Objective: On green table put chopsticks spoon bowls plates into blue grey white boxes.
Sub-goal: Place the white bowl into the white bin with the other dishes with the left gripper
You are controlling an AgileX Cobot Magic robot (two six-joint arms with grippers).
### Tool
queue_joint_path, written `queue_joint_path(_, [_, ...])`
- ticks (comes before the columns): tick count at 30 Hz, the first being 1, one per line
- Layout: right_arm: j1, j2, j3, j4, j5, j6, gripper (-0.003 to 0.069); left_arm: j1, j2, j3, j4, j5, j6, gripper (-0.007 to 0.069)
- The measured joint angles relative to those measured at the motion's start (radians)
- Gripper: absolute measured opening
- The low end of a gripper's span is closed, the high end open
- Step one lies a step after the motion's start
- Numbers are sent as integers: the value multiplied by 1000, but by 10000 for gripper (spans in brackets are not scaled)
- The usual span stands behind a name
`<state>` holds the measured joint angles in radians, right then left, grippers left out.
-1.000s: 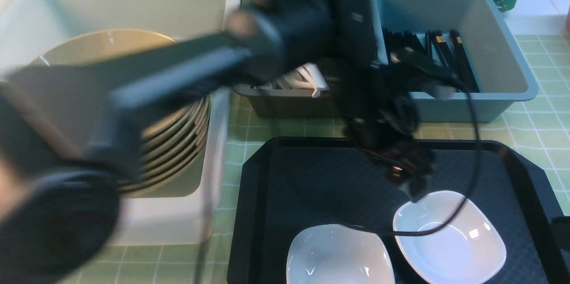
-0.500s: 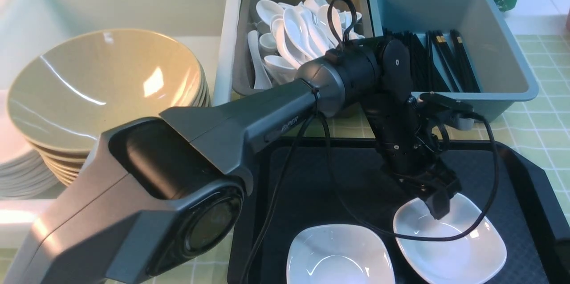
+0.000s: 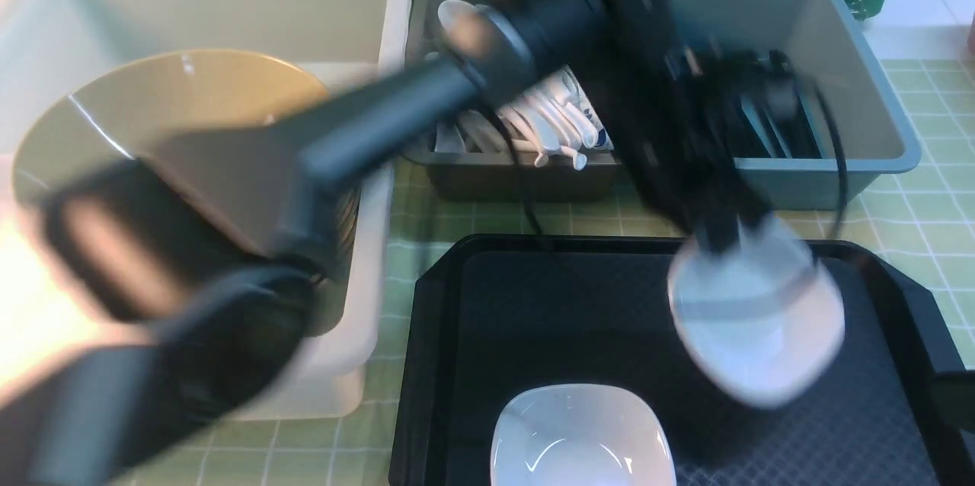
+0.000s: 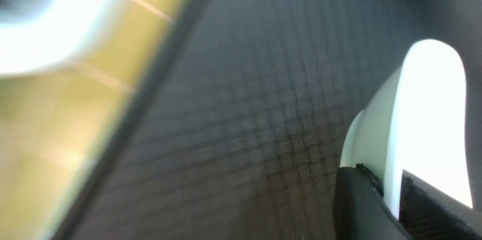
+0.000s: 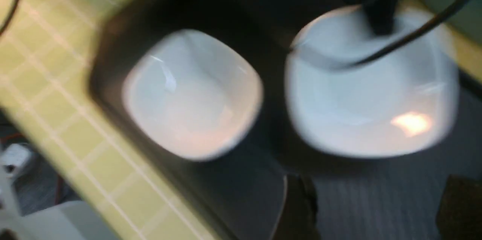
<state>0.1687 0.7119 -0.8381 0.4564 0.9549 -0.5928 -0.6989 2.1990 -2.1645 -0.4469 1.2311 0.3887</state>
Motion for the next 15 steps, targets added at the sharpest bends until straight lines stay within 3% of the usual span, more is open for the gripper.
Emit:
queue_joint_path(4, [0,34,-1,224,-15,-178,474,87,-174,59,-1,-1,-33,15])
queue_joint_path(7, [1,119,-49,418,25,-319,421,222,-408,238,-6,1,-38,15])
queue_joint_path(9, [1,152,-80,443,50,-337,384,273,-491,318,-8,4,-40,15])
queue_joint_path(10, [6,198,-121,458,76,-353,322,377,-600,446,-17,9,-41,15])
queue_joint_path(11, [6,198,-127,459,79,-354,322,390,-614,446,-17,10,-41,15])
queue_joint_path(12, [33,248,-185,459,94,-368,235,501,-738,571,-31,12,-42,15])
queue_joint_path(15, [129,336,-290,458,107,-385,125,722,-934,749,-36,-11,-51,15])
